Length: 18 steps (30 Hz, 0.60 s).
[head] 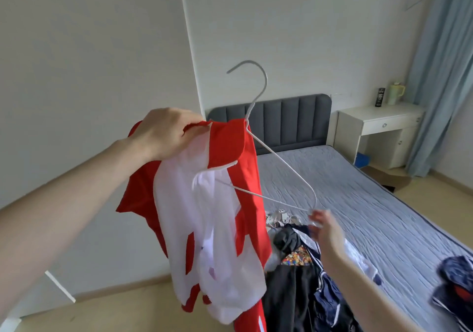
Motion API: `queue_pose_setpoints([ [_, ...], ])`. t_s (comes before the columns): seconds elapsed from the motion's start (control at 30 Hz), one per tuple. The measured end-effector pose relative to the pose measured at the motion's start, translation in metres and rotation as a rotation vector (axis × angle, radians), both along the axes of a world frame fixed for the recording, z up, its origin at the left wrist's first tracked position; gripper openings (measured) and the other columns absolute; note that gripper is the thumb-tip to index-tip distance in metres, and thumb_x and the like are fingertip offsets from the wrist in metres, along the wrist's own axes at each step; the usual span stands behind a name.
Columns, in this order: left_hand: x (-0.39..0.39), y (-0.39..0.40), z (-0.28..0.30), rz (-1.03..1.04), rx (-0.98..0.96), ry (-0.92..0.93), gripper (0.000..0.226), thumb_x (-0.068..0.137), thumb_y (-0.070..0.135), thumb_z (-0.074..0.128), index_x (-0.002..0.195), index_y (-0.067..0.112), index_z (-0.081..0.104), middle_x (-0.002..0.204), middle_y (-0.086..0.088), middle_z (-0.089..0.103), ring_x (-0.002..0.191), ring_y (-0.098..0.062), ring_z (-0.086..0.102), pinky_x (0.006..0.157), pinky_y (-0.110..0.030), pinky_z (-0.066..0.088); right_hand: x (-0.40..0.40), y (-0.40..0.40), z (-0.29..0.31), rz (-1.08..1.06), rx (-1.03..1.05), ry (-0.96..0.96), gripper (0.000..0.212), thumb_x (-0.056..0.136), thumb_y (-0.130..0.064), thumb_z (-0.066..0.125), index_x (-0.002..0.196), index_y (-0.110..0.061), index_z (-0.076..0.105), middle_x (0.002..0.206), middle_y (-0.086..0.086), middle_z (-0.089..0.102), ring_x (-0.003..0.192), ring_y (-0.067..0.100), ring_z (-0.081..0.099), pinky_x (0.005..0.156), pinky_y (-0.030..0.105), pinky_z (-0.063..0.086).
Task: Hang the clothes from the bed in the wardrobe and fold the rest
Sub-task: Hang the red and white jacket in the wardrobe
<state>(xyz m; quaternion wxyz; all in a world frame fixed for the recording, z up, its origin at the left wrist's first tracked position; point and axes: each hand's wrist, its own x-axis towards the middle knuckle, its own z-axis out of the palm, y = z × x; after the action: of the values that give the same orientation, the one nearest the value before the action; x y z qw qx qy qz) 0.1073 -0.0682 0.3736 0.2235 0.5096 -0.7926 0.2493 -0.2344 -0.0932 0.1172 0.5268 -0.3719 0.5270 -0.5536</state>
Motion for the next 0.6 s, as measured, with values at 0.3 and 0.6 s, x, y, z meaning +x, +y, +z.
queue_pose_setpoints([
  [0.3, 0.001, 0.005, 0.020, -0.002, -0.002, -0.004, 0.041, 0.102, 0.064, 0.037, 0.067, 0.042, 0.042, 0.060, 0.008, 0.049, 0.058, -0.009, 0.049, 0.051, -0.026, 0.030, 0.079, 0.032, -0.022, 0.517, 0.000, 0.439, 0.047, 0.071, -0.051, 0.084, 0.112, -0.034, 0.067, 0.094, -0.007, 0.075, 0.078, 0.012, 0.071, 0.065, 0.026, 0.052],
  [0.6, 0.062, 0.041, 0.014, 0.193, 0.081, -0.132, 0.035, 0.097, 0.052, 0.042, 0.092, 0.032, 0.069, 0.079, 0.015, 0.068, 0.077, -0.023, 0.063, 0.062, -0.032, 0.043, 0.026, -0.058, 0.072, 0.106, -0.073, 0.358, 0.021, 0.085, -0.025, 0.069, 0.089, -0.007, 0.076, 0.070, -0.003, 0.056, 0.071, 0.014, 0.047, 0.064, 0.029, 0.039],
])
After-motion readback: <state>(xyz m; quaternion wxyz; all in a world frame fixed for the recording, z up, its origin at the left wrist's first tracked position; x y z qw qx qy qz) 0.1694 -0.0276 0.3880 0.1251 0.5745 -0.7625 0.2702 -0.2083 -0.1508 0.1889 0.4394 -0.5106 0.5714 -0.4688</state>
